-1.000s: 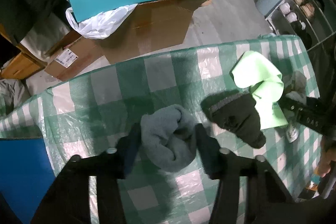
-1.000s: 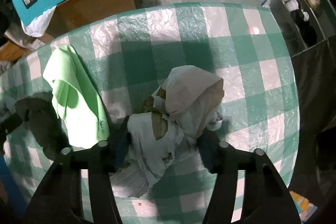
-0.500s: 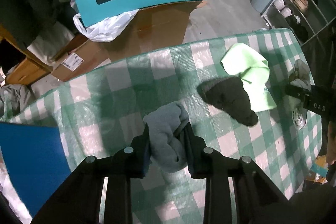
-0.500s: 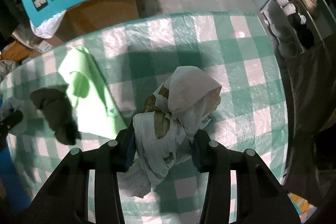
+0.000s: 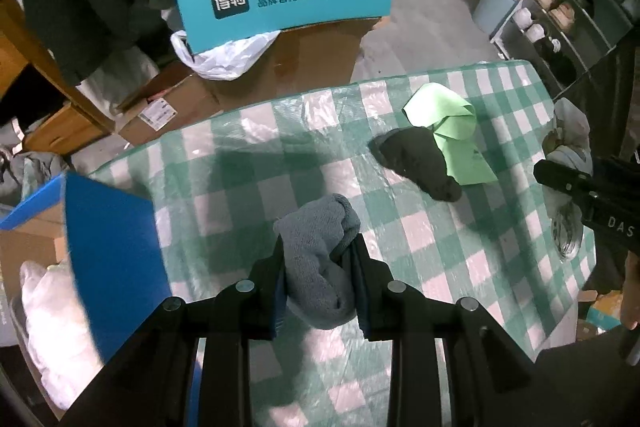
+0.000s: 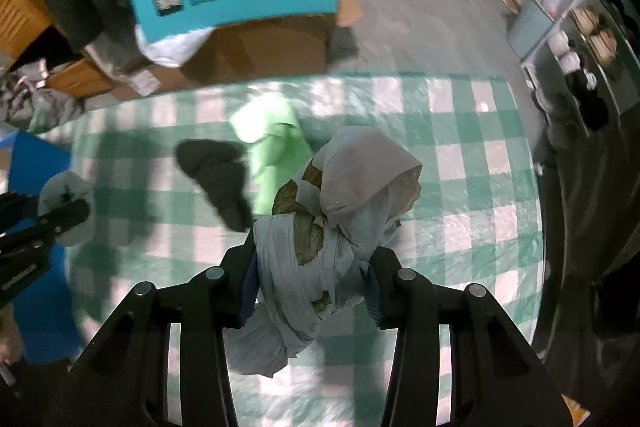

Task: Organize soft objects
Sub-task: 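Carry the grey sock and white cloth over the box with both tools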

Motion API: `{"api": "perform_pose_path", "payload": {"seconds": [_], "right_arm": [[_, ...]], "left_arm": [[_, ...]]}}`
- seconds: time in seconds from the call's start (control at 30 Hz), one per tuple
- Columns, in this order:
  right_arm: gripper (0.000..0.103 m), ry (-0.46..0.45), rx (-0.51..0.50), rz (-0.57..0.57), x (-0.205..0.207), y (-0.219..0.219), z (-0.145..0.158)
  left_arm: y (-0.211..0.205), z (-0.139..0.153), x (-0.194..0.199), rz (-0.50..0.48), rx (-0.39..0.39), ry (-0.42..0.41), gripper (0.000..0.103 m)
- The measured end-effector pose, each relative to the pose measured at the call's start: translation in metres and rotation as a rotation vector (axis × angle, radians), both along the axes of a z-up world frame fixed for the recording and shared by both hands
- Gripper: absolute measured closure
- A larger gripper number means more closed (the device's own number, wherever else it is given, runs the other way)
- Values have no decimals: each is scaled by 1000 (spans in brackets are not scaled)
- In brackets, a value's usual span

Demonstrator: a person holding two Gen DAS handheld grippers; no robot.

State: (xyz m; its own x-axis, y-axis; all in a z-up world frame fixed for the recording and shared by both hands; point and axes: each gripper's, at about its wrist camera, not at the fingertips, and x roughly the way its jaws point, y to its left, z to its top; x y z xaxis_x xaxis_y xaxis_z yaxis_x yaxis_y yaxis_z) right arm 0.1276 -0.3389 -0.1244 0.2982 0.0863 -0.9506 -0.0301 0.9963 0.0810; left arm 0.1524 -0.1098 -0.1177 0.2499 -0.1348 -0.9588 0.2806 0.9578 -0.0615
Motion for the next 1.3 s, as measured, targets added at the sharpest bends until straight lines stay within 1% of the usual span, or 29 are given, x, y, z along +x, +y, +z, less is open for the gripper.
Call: {"api": "perform_pose_path", "payload": {"seconds": [0.2,0.37,0.6,0.77,0.93,1.2,1.3], "right_arm": [[61,-45,26,40,-11,17,24],[61,-70,33,78,-17,35,37],[61,-108,47,131,-27,58,56],[61,-127,60,176,-33,77,68],[61,-144,71,223,-36,100,77],[61,-154,93,302,-38,142,84],[61,-150,108,324,-38,158,84]], "left_arm": [[19,25,-18,19,-28,-32,75],[27,46,-31,22,-46,-71,75],[44,63,-49,32,-32,-118,75],[63,69,-58,57,-3,-147,75],[86,73,-66,87,0,-162,75],[125,82,-74,135,-9,-187,75],[137,84,-75,147,14,-202,75]]}}
